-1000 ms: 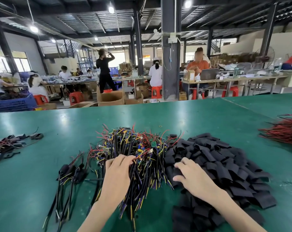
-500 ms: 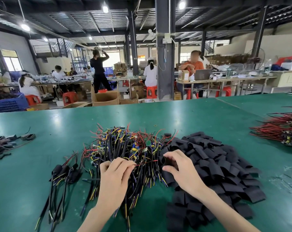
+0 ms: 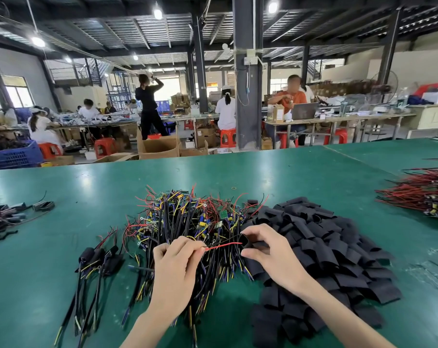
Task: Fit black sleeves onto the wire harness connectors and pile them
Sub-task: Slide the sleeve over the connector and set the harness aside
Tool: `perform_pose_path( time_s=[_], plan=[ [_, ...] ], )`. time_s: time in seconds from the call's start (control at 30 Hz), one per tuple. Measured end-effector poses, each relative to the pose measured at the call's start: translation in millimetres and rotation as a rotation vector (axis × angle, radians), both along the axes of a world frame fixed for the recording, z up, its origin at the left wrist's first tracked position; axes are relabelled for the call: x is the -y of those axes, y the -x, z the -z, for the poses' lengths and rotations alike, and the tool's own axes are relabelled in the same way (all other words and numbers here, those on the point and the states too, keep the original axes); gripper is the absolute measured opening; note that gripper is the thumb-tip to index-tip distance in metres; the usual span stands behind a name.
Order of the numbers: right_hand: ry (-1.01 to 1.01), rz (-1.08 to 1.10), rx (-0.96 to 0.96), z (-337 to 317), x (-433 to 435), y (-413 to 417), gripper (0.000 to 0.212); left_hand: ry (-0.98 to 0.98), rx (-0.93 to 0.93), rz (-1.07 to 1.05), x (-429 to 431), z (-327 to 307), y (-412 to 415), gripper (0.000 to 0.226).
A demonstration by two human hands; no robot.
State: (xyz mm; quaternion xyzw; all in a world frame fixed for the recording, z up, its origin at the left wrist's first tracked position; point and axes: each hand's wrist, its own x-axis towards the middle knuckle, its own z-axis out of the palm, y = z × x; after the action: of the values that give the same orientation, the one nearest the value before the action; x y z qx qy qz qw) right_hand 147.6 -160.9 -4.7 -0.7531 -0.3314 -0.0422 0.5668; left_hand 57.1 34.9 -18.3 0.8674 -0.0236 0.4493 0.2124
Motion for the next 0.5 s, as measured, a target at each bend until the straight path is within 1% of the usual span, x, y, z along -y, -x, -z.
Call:
perform_pose_path(
  time_s=[0.07,0.17,0.37,0.43,0.5],
  plan=[
    [-0.031,-0.009,-0.012,-0.4,0.6,-0.7,0.032,-0.051,-0.013,-0.019,-1.4,1.2,-0.1,0.028],
    [-0.042,-0.01,0.001,-1.2,1.1,-0.7,0.032,-0.134,-0.034,-0.053,-3.6,2.4,0.5,0.03],
    [-0.018,-0.006,0.154,-3.6,1.0,0.1,0.035,-0.27,-0.042,-0.111,-5.6,1.4,1.4,0.03],
    [0.049,0.036,0.255,-4.1,0.8,1.6,0.032,-0.302,-0.045,-0.119,-4.7,0.4,1.3,0.031],
    [0.201,0.096,0.478,-2.9,-0.4,4.1,0.031,-0.325,-0.048,-0.086,-1.8,-1.5,0.9,0.027]
  ],
)
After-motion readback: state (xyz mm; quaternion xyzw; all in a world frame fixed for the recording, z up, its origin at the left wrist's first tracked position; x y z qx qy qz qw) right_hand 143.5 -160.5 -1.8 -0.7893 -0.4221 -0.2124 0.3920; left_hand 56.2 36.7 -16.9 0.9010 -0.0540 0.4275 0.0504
